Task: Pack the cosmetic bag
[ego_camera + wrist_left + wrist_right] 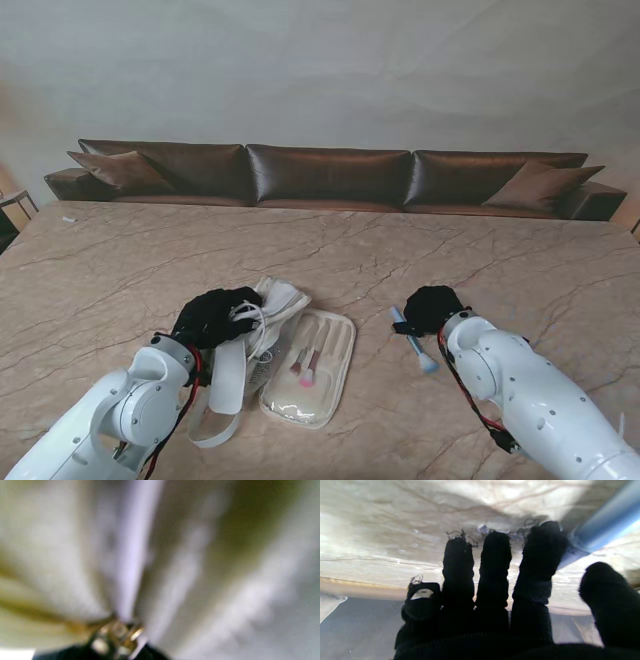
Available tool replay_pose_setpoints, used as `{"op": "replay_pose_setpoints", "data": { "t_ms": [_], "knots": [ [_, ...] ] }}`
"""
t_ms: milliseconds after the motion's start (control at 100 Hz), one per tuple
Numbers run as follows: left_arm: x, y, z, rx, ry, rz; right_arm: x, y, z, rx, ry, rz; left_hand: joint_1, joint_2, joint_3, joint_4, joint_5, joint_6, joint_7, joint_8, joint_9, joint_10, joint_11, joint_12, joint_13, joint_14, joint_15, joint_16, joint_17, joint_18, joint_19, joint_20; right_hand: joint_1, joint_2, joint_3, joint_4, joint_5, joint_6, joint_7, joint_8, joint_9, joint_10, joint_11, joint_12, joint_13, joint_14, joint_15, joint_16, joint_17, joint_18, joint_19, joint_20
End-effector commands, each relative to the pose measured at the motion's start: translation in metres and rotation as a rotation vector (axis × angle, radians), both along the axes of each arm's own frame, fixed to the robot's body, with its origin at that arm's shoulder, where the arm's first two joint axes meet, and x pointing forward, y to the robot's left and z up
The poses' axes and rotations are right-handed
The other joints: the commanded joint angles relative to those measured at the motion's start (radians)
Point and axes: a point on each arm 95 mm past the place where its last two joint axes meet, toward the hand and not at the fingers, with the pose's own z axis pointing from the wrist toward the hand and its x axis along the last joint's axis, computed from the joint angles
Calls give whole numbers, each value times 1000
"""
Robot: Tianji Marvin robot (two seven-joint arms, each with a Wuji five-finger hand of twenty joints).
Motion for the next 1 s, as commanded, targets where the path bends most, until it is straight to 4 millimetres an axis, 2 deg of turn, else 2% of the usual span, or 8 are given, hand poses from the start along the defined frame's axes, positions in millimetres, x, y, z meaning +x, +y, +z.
{"op": "replay_pose_setpoints", "data": {
  "t_ms": [0,290,340,400,430,560,770,990],
  "knots": [
    [-4,-1,-5,-2,15,-3,-10,3,-2,16,25,15,164,173,103,67,113,-123,313,59,0,-191,7,3,-2,-5,-1,14,-4,24,18,21,-31,26,-73,29,-27,-24,-47,-5,-26,-28,-17,-5,-36,6,-28,-11,-33,-5,2,-13],
    [-5,-1,-5,-1,16,-4,-19,-5,24,91,-68,35,164,171,104,67,112,-123,313,58,1,-191,7,3,-1,-5,-1,15,-3,23,18,22,106,-47,-236,71,-288,0,-176,74,-229,-45,-43,13,-205,-39,-137,-28,-191,-25,-197,-24],
    [-5,-1,-5,-1,17,-5,-20,-6,27,82,-81,48,164,171,104,67,112,-122,313,58,1,-190,7,4,-1,-5,-1,15,-3,22,18,22,166,-145,-128,18,-374,-8,-174,64,-304,-57,-41,28,-261,-56,-169,-31,-224,-39,-254,-21],
    [-5,-2,-5,-3,17,-5,-20,-7,29,80,-99,72,164,171,104,67,112,-120,313,58,1,-190,7,4,-1,-6,-1,15,-4,23,18,22,202,-377,261,-153,-507,-45,-103,60,-420,-79,-19,54,-359,-83,-206,-40,-295,-58,-350,-30],
    [-5,-2,-5,-4,16,-5,-20,-7,29,82,-114,86,164,172,104,67,112,-120,312,58,1,-190,7,3,-1,-6,-1,15,-4,23,18,22,242,-422,361,-175,-555,-53,-88,72,-476,-85,-17,58,-409,-93,-226,-53,-332,-65,-408,-48],
    [-5,-3,-5,-3,18,-7,-19,-9,28,94,-125,151,163,171,105,67,111,-121,312,57,2,-190,6,3,0,-5,-1,15,-3,22,18,22,411,-394,546,-14,-674,-85,-105,183,-712,-83,1,46,-639,-120,-203,-89,-493,-98,-549,-84],
    [-5,-3,-6,-2,22,-4,-16,-10,16,120,-71,216,163,170,106,66,109,-114,310,54,2,-189,6,2,0,-4,-1,15,-3,22,18,22,557,-434,551,-7,-730,-196,-134,162,-878,-74,33,5,-778,-138,-146,-124,-566,-120,-568,-111],
    [-5,-3,-4,-1,19,-3,-14,-11,1,65,-44,265,161,170,108,65,109,-117,311,51,2,-190,6,1,1,-7,-1,15,-1,22,19,22,485,-559,520,-40,-665,-254,-159,81,-927,-74,46,-28,-842,-145,-117,-133,-594,-130,-556,-120]
  ]
}}
